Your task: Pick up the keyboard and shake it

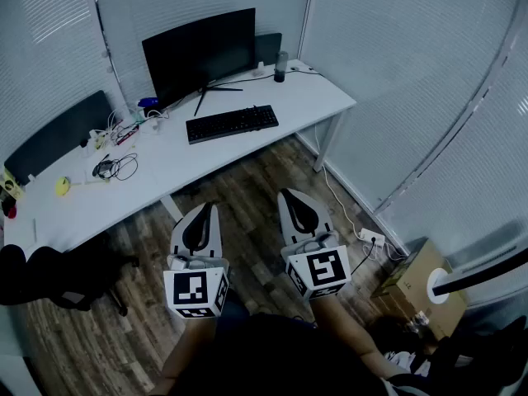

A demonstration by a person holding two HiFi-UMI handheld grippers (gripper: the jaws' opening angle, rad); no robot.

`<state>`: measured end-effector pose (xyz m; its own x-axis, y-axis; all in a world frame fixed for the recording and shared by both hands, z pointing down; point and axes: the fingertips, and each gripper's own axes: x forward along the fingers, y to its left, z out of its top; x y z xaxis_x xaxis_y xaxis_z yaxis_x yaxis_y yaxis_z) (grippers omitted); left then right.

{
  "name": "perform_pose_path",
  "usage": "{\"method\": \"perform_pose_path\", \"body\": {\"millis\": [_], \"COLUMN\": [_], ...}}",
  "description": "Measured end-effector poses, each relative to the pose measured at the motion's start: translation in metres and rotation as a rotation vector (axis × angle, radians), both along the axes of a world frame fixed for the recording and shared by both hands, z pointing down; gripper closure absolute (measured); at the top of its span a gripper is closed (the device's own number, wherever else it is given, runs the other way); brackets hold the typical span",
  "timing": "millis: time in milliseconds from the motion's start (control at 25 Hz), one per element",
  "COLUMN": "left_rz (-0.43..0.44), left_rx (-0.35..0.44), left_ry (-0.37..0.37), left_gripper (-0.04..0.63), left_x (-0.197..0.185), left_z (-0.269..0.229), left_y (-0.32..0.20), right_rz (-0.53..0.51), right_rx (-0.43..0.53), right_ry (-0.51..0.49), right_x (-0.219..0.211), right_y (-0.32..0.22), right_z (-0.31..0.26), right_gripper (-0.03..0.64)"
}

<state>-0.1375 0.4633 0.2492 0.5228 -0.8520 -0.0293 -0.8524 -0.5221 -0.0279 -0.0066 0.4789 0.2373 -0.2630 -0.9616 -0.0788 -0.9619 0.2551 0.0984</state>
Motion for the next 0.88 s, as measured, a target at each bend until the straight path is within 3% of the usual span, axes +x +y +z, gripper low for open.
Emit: {"method": "perform_pose_path", "body": {"millis": [280, 520, 880], "left_rz": [0.012, 0.022, 0.132], "left_rx": [-0.006, -0.006, -0.018], "left_ry": [-0.004, 0.002, 0.008], "left_gripper": [0.571, 0.571, 0.571], "left_x": [-0.001, -0.027, -0.043], "left_z": [0.008, 0.013, 0.029], "left_y": [-0.051, -0.132, -0.236], "right_rz": [0.018, 0.035, 0.121], "right_rx": [-0.004, -0.029, -0.048], "right_ry": [-0.037, -0.037, -0.074], "right_x": [0.004, -0.013, -0.027], "right_y": [-0.052, -0.129, -0.218], "right_z": [0.009, 0.014, 0.034], "right_gripper": [0.588, 0.587, 0.584]}}
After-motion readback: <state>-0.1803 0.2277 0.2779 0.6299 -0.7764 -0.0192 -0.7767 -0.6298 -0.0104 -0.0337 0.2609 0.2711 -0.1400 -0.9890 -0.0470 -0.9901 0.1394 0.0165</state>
